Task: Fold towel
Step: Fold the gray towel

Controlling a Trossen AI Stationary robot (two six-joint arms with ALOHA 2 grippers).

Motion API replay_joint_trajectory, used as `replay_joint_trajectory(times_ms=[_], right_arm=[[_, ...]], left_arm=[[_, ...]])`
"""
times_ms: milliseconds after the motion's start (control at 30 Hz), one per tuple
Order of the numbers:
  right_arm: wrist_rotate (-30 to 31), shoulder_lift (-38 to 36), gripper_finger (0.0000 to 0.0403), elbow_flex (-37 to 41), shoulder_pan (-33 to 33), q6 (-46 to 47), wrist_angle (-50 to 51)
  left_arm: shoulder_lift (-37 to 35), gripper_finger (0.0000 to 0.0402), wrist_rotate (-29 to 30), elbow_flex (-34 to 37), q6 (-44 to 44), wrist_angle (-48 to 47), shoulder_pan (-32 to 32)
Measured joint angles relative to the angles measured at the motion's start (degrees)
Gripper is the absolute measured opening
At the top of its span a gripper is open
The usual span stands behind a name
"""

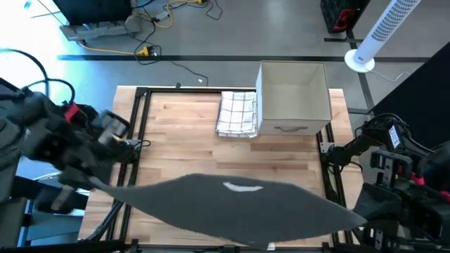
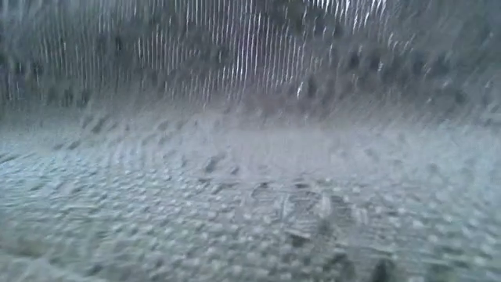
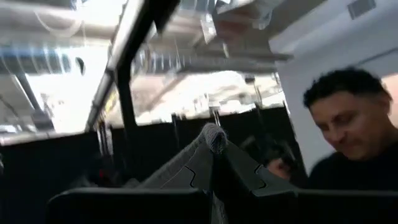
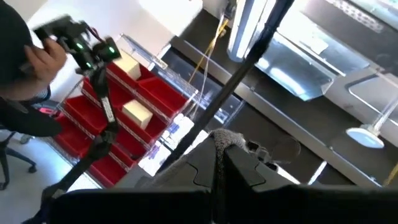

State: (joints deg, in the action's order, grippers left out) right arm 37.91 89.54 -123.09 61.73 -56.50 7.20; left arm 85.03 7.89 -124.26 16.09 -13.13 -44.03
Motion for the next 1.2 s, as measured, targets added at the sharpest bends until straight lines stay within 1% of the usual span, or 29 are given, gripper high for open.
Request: replay_joint_trajectory(times_ms=[67, 133, 233, 300, 367, 400, 433, 467, 567, 633, 767, 833, 967, 1100, 1200], right_arm=[[2.5, 0.0, 0.0000, 0.0, 0.8, -1.1, -0.3], [7.0, 0.0, 0.0000, 0.0, 1.2, -3.0, -1.9], [17.4, 0.0, 0.0000, 0.0, 1.1, -5.2, -4.2], [26.1, -0.1, 0.0000, 0.0, 0.0, -5.4, -4.3], [33.0, -0.1, 0.0000, 0.0, -1.1, -5.0, -4.1], [34.5, -0.1, 0.0000, 0.0, -1.5, -5.0, -4.1], [34.5, -0.1, 0.0000, 0.0, -1.6, -5.0, -4.1], [33.3, -0.1, 0.0000, 0.0, -1.6, -5.0, -4.1], [25.7, -0.1, 0.0000, 0.0, 0.2, -5.0, -4.0], [20.4, -0.2, 0.0000, 0.0, 1.9, -5.0, -3.4], [10.6, -0.2, 0.0000, 0.0, 5.0, -4.2, -2.9], [7.0, -0.2, 0.0000, 0.0, 6.0, -3.6, -2.9], [2.5, -0.1, 0.0000, 0.0, 6.7, -3.6, -3.1], [-2.0, 0.1, 0.0000, 0.0, 6.6, -4.3, -3.7], [-4.0, 0.1, 0.0000, 0.0, 6.6, -4.9, -4.8]], left_arm=[[1.5, 0.0004, 0.9, 0.1, -1.3, -0.8, 0.6], [2.5, 0.0006, 1.3, 0.3, -2.5, -0.9, 1.4], [2.4, 0.0009, 2.0, 0.2, -4.2, -2.9, 3.2], [1.8, 0.0010, 5.1, 0.1, -5.3, -5.7, 4.0], [1.4, 0.0008, 8.8, 0.1, -5.9, -6.5, 4.3], [1.1, 0.0007, 9.0, 0.1, -5.9, -6.0, 4.3], [0.8, 0.0006, 7.7, 0.1, -5.3, -4.8, 4.3], [0.5, 0.0005, 4.9, 0.1, -4.3, -3.0, 4.3], [-0.5, 0.0005, -6.3, 0.0, -1.2, 0.4, 4.2], [-0.6, 0.0005, -10.1, 0.0, -0.5, 0.6, 4.2], [-0.1, 0.0005, -11.6, 0.2, -0.5, -0.7, 3.5], [0.1, 0.0005, -12.1, 0.2, -0.4, -0.5, 3.1], [0.0, 0.0005, -13.2, 0.1, 1.2, 0.1, 1.2], [0.3, 0.0005, -13.1, 0.1, 3.3, 1.6, -0.9], [0.3, 0.0005, -12.4, 0.1, 5.4, 2.8, -3.2]])
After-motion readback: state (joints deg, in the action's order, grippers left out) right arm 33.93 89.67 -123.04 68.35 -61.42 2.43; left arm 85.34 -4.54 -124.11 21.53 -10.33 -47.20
